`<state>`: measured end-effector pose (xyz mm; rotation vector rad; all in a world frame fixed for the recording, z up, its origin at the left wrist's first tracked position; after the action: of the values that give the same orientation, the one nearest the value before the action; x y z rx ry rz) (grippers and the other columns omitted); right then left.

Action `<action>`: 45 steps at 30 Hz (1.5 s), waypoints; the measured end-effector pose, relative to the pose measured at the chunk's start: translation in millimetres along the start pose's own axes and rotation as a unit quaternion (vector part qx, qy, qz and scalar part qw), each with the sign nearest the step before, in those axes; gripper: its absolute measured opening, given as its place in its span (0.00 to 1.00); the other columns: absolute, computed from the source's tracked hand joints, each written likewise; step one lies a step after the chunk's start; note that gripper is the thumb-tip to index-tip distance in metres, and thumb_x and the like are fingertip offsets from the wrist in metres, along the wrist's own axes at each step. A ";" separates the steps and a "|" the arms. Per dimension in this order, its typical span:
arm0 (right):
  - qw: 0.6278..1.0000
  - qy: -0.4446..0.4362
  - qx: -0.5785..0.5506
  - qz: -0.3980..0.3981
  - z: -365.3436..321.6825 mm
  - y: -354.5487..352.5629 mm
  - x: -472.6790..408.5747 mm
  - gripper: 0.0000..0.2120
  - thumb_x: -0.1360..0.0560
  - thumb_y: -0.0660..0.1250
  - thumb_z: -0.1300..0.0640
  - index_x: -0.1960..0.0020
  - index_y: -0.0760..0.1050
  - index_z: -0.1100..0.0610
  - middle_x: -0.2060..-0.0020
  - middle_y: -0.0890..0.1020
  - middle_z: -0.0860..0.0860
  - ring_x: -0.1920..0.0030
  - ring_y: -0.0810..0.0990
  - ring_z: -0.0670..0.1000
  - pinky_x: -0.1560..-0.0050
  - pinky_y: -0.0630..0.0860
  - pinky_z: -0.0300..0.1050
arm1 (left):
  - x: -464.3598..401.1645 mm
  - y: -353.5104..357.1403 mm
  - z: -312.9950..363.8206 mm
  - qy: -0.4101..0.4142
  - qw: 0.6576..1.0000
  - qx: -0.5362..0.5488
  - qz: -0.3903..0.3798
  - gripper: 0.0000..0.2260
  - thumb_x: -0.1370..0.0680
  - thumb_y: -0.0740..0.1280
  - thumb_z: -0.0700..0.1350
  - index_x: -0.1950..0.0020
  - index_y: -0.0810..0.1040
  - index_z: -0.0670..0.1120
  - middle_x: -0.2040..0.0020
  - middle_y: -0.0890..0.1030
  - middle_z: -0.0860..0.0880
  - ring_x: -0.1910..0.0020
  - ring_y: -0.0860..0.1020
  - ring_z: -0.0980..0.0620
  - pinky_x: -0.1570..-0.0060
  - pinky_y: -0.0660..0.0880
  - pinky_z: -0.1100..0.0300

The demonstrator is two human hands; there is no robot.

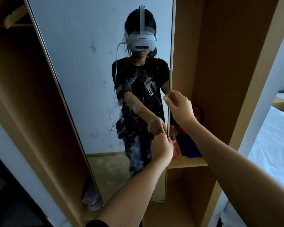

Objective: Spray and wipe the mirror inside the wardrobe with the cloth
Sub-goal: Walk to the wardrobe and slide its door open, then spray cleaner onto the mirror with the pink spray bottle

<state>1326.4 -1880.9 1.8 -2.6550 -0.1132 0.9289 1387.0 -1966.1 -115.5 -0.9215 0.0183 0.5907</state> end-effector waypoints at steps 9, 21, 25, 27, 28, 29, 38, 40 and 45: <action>0.998 0.036 -0.026 0.038 1.5 0.3 8.9 0.15 0.21 0.67 0.52 0.37 0.76 0.57 0.49 0.83 0.49 0.47 0.81 0.47 0.44 0.77 0.41 | 12.7 -48.1 -16.9 0.107 0.993 0.024 0.033 0.12 0.20 0.62 0.46 0.42 0.79 0.43 0.49 0.83 0.46 0.50 0.81 0.48 0.52 0.79 0.52; 0.987 -0.073 0.077 0.119 -53.9 34.2 54.6 0.39 0.24 0.69 0.57 0.21 0.51 0.50 0.21 0.52 0.47 0.23 0.52 0.52 0.26 0.61 0.53 | 33.2 -205.6 -88.6 0.254 0.932 -0.091 0.242 0.20 0.24 0.70 0.36 0.33 0.74 0.38 0.39 0.77 0.42 0.36 0.73 0.45 0.37 0.73 0.51; 0.981 -0.118 0.146 0.049 -62.1 60.8 61.6 0.41 0.25 0.71 0.55 0.20 0.50 0.51 0.21 0.51 0.46 0.23 0.50 0.48 0.25 0.58 0.52 | 27.4 -211.3 -104.3 0.225 0.937 -0.165 0.211 0.29 0.24 0.71 0.41 0.25 0.65 0.44 0.26 0.64 0.38 0.25 0.59 0.37 0.30 0.65 0.42; 0.976 -0.128 0.171 0.042 -62.4 67.0 64.3 0.42 0.25 0.72 0.54 0.20 0.51 0.53 0.21 0.51 0.47 0.22 0.51 0.50 0.25 0.60 0.53 | 21.9 -212.4 -108.3 0.214 0.936 -0.196 0.198 0.34 0.25 0.71 0.44 0.23 0.59 0.46 0.23 0.57 0.38 0.24 0.53 0.35 0.29 0.59 0.44; 0.975 -0.128 0.178 0.040 -61.5 68.9 65.6 0.42 0.25 0.72 0.54 0.20 0.50 0.54 0.21 0.50 0.47 0.22 0.50 0.51 0.25 0.61 0.55 | 18.2 -211.2 -109.9 0.209 0.934 -0.218 0.191 0.37 0.25 0.72 0.46 0.21 0.54 0.47 0.22 0.54 0.38 0.24 0.52 0.35 0.29 0.57 0.44; 0.974 -0.125 0.186 0.038 -60.7 70.9 66.4 0.43 0.25 0.73 0.54 0.20 0.49 0.53 0.21 0.48 0.46 0.21 0.49 0.51 0.25 0.61 0.56 | 13.7 -209.6 -111.7 0.201 0.931 -0.245 0.182 0.41 0.24 0.71 0.48 0.21 0.48 0.48 0.22 0.51 0.38 0.24 0.50 0.35 0.27 0.55 0.43; 0.961 -0.086 0.262 0.009 -44.9 85.9 64.5 0.50 0.27 0.73 0.48 0.20 0.39 0.46 0.21 0.39 0.46 0.21 0.40 0.51 0.24 0.59 0.56 | -16.2 -188.8 -122.4 0.180 0.909 -0.347 0.144 0.52 0.28 0.70 0.61 0.23 0.31 0.53 0.22 0.37 0.39 0.24 0.44 0.32 0.29 0.60 0.44; 0.960 -0.086 0.268 0.012 -42.2 86.6 62.4 0.51 0.27 0.73 0.46 0.20 0.40 0.46 0.21 0.39 0.47 0.21 0.40 0.50 0.25 0.60 0.58 | -21.4 -185.4 -124.3 0.181 0.908 -0.352 0.140 0.52 0.29 0.71 0.60 0.23 0.33 0.54 0.23 0.34 0.40 0.24 0.43 0.31 0.29 0.60 0.44; 0.954 -0.102 0.279 0.033 -34.0 88.5 60.4 0.52 0.29 0.74 0.45 0.20 0.39 0.46 0.22 0.36 0.44 0.24 0.32 0.44 0.24 0.56 0.58 | -34.0 -171.9 -136.2 0.170 0.912 -0.352 0.120 0.52 0.27 0.71 0.59 0.24 0.31 0.52 0.26 0.26 0.41 0.25 0.39 0.31 0.28 0.56 0.42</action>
<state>1391.9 -1963.0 -38.1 -2.0515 0.1696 1.0689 1473.6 -2163.5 -62.8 -1.7397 0.2483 0.6696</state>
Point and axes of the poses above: each hand's wrist, its own x-axis away from the middle knuckle, its own y-axis out of the palm, z = x × y, the point moved 8 cm from there along -x, towards the middle knuckle
